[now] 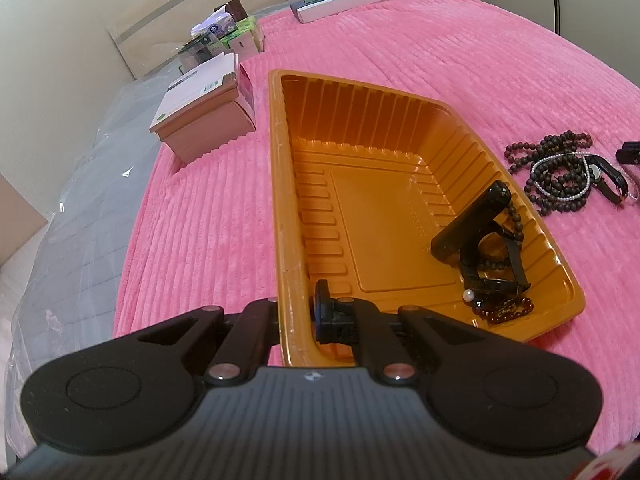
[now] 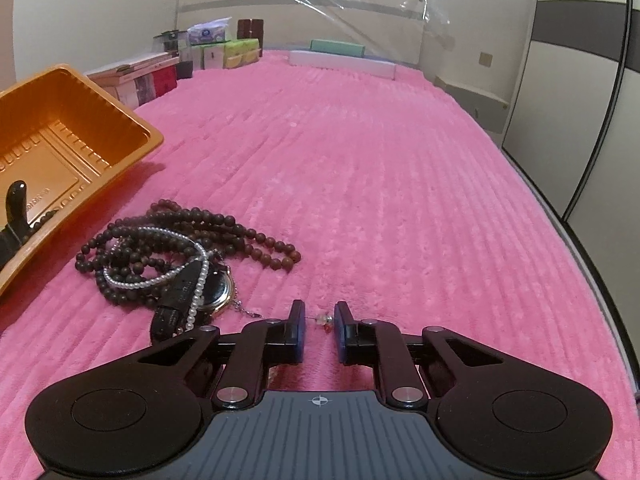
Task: Organize jewelry
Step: 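Pinch the second pearl earring with the right gripper and drop it into the tray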
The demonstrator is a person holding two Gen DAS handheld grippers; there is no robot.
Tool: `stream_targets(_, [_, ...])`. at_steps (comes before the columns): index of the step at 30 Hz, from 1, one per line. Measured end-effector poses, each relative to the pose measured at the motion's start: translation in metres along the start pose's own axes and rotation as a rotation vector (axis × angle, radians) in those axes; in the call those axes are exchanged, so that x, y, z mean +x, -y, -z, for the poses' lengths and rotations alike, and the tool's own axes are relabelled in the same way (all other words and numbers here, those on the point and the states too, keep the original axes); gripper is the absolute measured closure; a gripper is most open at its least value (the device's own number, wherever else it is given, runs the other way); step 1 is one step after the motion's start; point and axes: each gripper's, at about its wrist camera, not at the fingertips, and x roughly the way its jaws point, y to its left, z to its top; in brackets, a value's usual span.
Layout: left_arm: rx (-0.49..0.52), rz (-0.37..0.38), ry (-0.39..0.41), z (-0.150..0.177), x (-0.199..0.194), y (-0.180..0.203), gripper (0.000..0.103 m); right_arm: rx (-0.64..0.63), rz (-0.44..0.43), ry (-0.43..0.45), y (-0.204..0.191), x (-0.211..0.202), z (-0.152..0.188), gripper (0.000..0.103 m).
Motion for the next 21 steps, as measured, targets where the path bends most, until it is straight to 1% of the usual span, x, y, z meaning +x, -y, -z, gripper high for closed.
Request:
stream_targets(4, [0.001,0.001,0.002,0.001,0.000,0.000,0.100,-0.038,-0.007,0.050,-0.011,-0.017,-0.009,0.088])
stream_targets(6, [0.000,0.002,0.004,0.001,0.000,0.000,0.100,-0.053,-0.032,0.076,-0.019,-0.026,-0.017,0.088])
stream_targets(10, [-0.001,0.003,0.005,0.002,0.000,0.000,0.100,-0.108,-0.128,0.140,-0.051,-0.043,-0.033,0.088])
stream_targets(13, [-0.002,0.005,0.005,0.002,0.000,0.000,0.100,-0.159,-0.222,0.173,-0.083,-0.051,-0.042,0.088])
stream_targets(18, [-0.003,0.007,0.007,0.002,0.000,0.000,0.100,-0.200,-0.365,0.180,-0.132,-0.052,-0.052,0.088])
stream_targets(21, [-0.005,0.009,0.008,0.002,0.000,-0.001,0.100,-0.215,-0.427,0.174,-0.156,-0.050,-0.055,0.088])
